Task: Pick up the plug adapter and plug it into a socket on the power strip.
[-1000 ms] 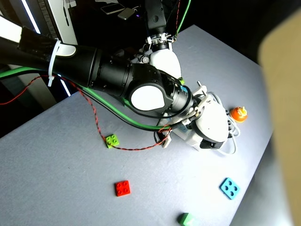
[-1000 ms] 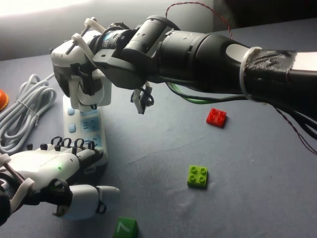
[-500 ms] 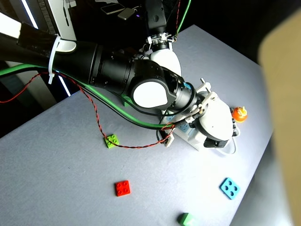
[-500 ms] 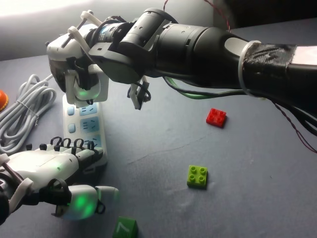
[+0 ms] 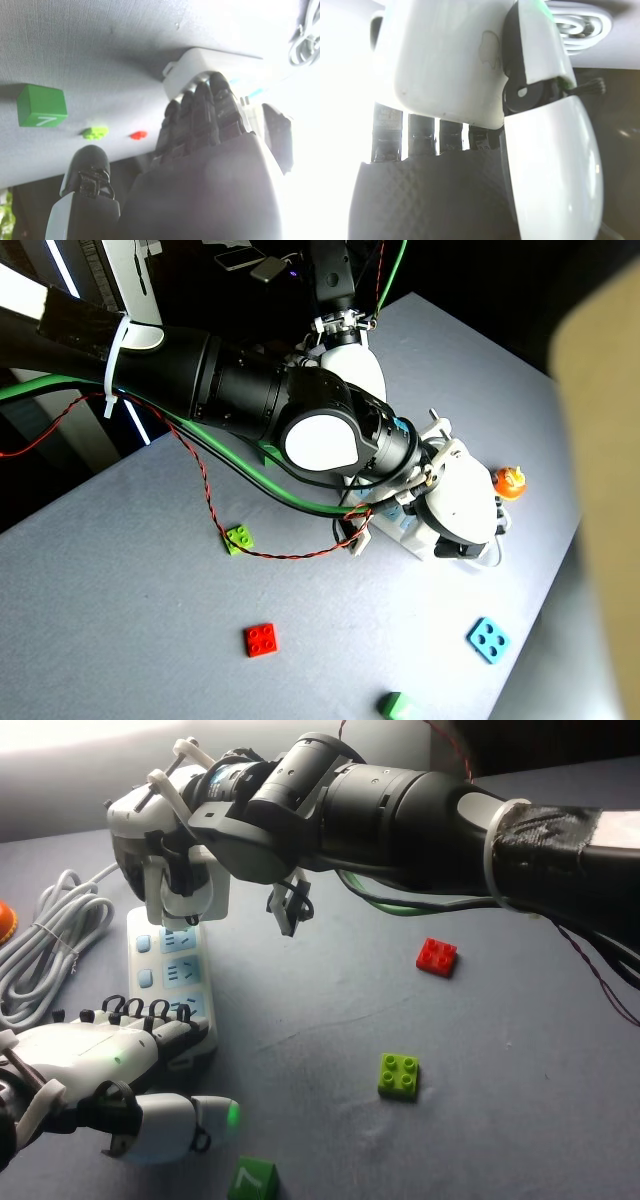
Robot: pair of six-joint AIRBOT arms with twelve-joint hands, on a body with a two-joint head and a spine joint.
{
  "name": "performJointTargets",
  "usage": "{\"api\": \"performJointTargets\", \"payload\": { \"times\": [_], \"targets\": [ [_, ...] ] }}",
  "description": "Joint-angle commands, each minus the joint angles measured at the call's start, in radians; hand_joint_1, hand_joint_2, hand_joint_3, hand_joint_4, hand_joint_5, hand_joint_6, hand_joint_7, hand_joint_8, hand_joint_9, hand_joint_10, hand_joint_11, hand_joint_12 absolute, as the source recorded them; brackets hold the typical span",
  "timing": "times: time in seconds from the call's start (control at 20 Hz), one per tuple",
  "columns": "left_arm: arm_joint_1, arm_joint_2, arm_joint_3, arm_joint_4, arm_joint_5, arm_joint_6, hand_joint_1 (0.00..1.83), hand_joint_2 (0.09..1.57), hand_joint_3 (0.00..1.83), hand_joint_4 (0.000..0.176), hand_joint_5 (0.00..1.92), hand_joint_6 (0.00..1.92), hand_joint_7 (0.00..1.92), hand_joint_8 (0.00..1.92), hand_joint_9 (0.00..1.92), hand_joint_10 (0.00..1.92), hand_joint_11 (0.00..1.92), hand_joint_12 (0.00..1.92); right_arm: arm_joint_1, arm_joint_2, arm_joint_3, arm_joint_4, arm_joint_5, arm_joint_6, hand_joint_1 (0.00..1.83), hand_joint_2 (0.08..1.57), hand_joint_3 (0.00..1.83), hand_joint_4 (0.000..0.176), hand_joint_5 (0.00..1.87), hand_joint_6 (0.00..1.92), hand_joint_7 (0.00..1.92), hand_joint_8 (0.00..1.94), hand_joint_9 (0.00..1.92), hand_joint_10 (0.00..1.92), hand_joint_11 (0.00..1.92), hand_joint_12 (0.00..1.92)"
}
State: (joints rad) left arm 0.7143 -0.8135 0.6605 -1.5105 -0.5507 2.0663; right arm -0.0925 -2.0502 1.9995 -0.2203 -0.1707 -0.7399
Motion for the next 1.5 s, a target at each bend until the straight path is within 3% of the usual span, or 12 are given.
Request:
{"api": "performJointTargets", "payload": {
  "times": [0.0,0.05,0.15,0.35,0.4,0.45,0.5,0.6,0.7,0.75,0.8,1.45],
  "targets": [
    [0.026,-0.005,0.002,-0.118,0.025,-0.011,0.0,1.27,0.0,0.0,0.09,0.0,0.14,0.0,0.12,0.0,0.0,0.3,0.008,0.002,0.003,-0.007,0.107,0.001,1.37,1.13,0.0,0.0,0.82,1.0,1.0,1.02,0.92,1.32,0.76,1.5],
    [0.026,-0.005,0.002,-0.118,0.025,-0.011,0.0,1.27,0.0,0.0,0.09,0.0,0.15,0.01,0.13,0.01,0.0,0.3,0.007,0.002,0.004,-0.01,0.107,0.001,1.27,1.14,0.0,0.0,0.84,1.03,1.03,1.07,0.94,1.08,0.78,1.49],
    [0.026,-0.005,-0.001,-0.118,0.022,-0.011,0.0,1.27,0.0,0.0,0.09,0.0,0.15,0.0,0.13,0.0,0.0,0.31,0.004,0.002,0.006,-0.02,0.108,0.001,1.37,1.13,0.0,0.0,0.82,0.98,0.99,1.03,0.95,1.28,0.78,1.48],
    [0.028,-0.006,-0.004,-0.118,0.019,-0.011,0.0,1.27,0.0,0.0,0.09,0.0,0.14,0.0,0.13,0.0,0.0,0.31,-0.004,0.001,0.008,-0.023,0.107,0.001,1.37,1.15,0.0,0.0,0.79,1.06,0.94,1.09,0.88,1.35,0.77,1.49],
    [0.028,-0.006,-0.004,-0.118,0.019,-0.011,0.0,1.27,0.0,0.0,0.11,0.0,0.16,0.01,0.14,0.0,0.0,0.34,-0.005,0.001,0.008,-0.024,0.108,0.001,1.37,1.13,0.0,0.0,0.82,1.0,0.99,1.02,0.93,1.31,0.77,1.49],
    [0.029,-0.006,-0.004,-0.118,0.018,-0.011,0.0,1.27,0.0,0.0,0.09,0.0,0.14,0.0,0.13,0.0,0.0,0.31,-0.006,0.001,0.008,-0.025,0.109,0.001,1.27,1.13,0.0,0.0,0.88,0.98,1.04,1.04,0.96,1.06,0.78,1.49],
    [0.029,-0.006,-0.004,-0.118,0.016,-0.011,0.0,1.27,0.0,0.0,0.08,0.0,0.13,0.0,0.12,0.0,0.0,0.28,-0.007,0.0,0.008,-0.025,0.109,0.001,1.35,1.14,0.0,0.0,0.84,1.0,0.99,1.04,0.9,1.28,0.76,1.51],
    [0.03,-0.006,-0.004,-0.118,0.016,-0.012,0.0,1.27,0.0,0.0,0.08,0.0,0.13,0.0,0.12,0.0,0.0,0.28,-0.008,-0.001,0.008,-0.026,0.109,0.001,1.25,1.12,0.0,0.0,0.92,0.95,1.04,1.05,0.96,1.0,0.76,1.51],
    [0.03,-0.006,-0.004,-0.118,0.016,-0.012,0.0,1.27,0.0,0.0,0.1,0.0,0.15,0.0,0.14,0.0,0.0,0.31,-0.008,-0.003,0.008,-0.026,0.109,0.001,1.24,1.12,0.0,0.0,0.89,0.99,1.04,1.06,1.0,0.92,0.8,1.46],
    [0.03,-0.006,-0.004,-0.118,0.016,-0.012,0.0,1.28,0.0,0.0,0.12,0.01,0.16,0.01,0.16,0.01,0.0,0.34,-0.007,-0.005,0.007,-0.026,0.109,0.001,1.34,1.14,0.0,0.0,0.84,1.01,0.98,1.04,0.92,1.24,0.76,1.49],
    [0.03,-0.006,-0.005,-0.118,0.016,-0.012,0.0,1.28,0.0,0.0,0.09,0.0,0.13,0.0,0.14,0.0,0.0,0.28,-0.007,-0.006,0.007,-0.029,0.109,0.001,1.37,1.14,0.0,0.0,0.82,1.02,0.97,1.04,0.9,1.32,0.75,1.51],
    [0.031,-0.006,-0.004,-0.117,0.015,-0.011,0.0,1.27,0.0,0.0,0.13,0.0,0.18,0.0,0.18,0.01,0.0,0.41,-0.005,-0.014,0.007,-0.062,0.111,0.001,1.37,1.14,0.0,0.0,0.81,1.05,0.98,1.0,0.89,1.33,0.74,1.5]
  ]
}}
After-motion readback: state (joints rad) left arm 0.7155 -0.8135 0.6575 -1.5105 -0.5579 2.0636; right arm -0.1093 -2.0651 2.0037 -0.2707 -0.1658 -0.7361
